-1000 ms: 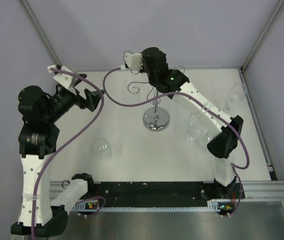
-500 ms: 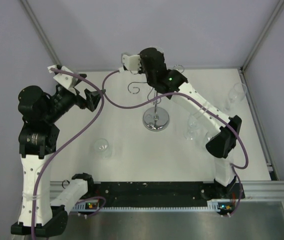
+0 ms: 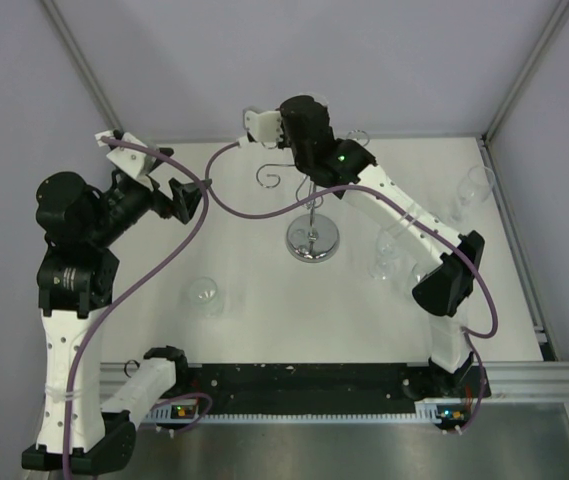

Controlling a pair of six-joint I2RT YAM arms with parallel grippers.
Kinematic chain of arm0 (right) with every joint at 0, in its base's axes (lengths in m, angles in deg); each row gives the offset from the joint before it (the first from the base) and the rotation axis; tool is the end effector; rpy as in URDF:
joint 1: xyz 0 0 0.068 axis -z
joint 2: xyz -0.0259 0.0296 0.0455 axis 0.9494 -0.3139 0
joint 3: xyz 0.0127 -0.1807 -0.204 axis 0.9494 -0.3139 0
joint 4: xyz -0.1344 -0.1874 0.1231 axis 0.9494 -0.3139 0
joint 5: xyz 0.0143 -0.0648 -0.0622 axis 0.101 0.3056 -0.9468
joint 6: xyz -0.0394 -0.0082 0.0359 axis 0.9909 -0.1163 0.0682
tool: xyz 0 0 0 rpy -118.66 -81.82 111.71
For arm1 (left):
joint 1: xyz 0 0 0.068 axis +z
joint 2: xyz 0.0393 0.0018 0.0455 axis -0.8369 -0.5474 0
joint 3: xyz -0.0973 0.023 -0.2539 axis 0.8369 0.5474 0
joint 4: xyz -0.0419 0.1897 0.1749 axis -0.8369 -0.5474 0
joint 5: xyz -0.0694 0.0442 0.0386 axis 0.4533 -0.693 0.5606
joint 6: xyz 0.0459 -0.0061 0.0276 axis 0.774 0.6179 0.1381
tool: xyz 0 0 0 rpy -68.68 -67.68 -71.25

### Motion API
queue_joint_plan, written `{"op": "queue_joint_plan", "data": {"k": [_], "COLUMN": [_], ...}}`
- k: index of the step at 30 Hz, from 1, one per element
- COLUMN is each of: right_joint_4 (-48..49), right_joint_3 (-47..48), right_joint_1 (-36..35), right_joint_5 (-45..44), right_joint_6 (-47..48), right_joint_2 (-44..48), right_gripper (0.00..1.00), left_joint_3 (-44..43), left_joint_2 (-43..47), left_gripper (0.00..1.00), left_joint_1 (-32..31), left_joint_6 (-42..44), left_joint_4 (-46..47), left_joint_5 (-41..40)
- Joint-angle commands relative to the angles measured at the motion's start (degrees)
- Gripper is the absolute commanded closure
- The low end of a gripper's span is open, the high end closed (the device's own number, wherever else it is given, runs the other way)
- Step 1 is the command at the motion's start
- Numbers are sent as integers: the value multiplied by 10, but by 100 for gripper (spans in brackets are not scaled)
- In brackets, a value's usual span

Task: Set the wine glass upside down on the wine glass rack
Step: Turn the wine glass upside down at the wine rack.

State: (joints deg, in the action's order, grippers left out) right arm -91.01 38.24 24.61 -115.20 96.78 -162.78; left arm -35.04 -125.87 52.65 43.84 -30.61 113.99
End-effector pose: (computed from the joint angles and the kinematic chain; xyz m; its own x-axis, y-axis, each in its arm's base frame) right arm 0.3181 0.3103 0.4400 0.1123 -0.9834 -0.1423 -0.2459 0.1112 -0.9629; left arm 0.1360 -0.0297 0.5049 0.1438 0.1237 -0.9818 0.5963 0.7810 0.1858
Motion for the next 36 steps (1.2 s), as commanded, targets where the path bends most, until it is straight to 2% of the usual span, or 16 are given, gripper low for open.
{"op": "queue_joint_plan", "data": {"k": [1,26,36], "right_joint_4": [-6,-55,-76], "right_joint_3": [20,33,36], "right_joint_1": [-13,-12,-13], "right_joint_5": [15,42,49], "right_joint_6": [-2,11,10], "right_joint_2": [10,5,10], "right_gripper": [91,83,78], "left_joint_3": [-2,-5,-4], "left_joint_2": [12,10,11], "left_gripper": [7,7,7], "left_joint_1": [-1,-1,-1], "left_joint_6": [9,18,20], "left_joint_4": [4,3,2], "left_joint_5": [3,-6,-9]}}
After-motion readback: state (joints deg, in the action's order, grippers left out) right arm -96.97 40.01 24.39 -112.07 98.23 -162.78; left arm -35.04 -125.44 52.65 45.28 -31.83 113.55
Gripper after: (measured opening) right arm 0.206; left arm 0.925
